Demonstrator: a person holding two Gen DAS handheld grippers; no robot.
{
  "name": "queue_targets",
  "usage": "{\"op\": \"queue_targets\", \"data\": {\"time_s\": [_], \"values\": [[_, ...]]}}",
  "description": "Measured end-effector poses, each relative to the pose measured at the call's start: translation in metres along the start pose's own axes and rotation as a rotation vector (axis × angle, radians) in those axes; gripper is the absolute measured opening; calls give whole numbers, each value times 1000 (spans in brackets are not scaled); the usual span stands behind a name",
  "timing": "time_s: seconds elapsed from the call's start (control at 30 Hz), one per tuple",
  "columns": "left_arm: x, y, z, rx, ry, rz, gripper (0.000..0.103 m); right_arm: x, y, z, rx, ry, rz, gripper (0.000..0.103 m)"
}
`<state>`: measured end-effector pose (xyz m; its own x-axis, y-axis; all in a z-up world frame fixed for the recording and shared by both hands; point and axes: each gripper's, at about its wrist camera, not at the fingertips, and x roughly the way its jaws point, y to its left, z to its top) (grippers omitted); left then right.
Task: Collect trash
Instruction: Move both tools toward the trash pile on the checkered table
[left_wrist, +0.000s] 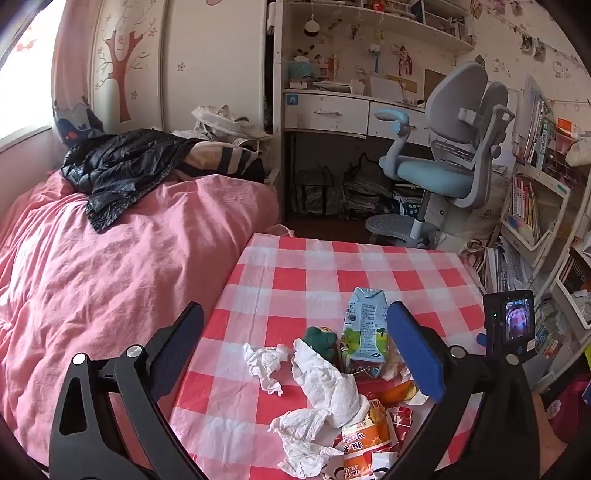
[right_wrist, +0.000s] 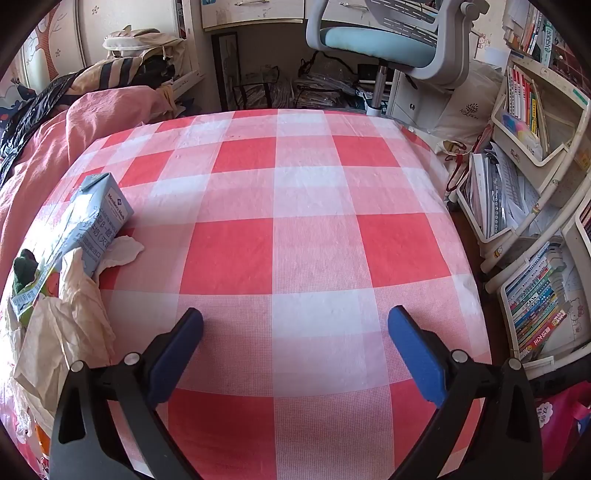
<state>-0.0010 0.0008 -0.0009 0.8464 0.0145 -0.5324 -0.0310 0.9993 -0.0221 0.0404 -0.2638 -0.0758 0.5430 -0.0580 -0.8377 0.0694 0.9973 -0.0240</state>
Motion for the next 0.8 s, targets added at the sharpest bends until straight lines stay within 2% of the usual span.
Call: {"op": "queue_targets", "data": {"time_s": [0.1, 0.13, 0.2, 0.27, 0.37, 0.47, 0.5, 0.53, 0.67, 0.8], "values": [[0, -10, 1, 49, 4, 12, 96, 2, 2, 1, 20, -5, -4, 97], [5, -13, 4, 52, 29, -1, 96, 2, 1, 2, 23, 0, 5, 97], [5, -8, 7, 16, 29, -26, 96, 3, -1, 5, -6, 34, 25, 97], [11, -11, 6, 8, 41, -23, 96, 0, -9, 7, -2, 43, -10, 97], [13, -4, 6, -21, 55, -34, 96, -27, -19, 12, 5, -48, -108, 97], [12, 2, 6, -39, 60, -17, 96, -71, -20, 12, -20, -189, -127, 97], [11, 4, 5, -45, 60, -7, 96, -78, -16, 10, -25, -216, -117, 97], [10, 8, 5, -53, 61, 4, 96, -96, -14, 5, -22, -265, -66, 97], [7, 32, 3, -119, 74, 47, 96, -136, -3, -2, -18, -344, 121, 97], [7, 58, -6, -233, 109, 44, 96, -160, 17, -15, -83, -402, 159, 97]]}}
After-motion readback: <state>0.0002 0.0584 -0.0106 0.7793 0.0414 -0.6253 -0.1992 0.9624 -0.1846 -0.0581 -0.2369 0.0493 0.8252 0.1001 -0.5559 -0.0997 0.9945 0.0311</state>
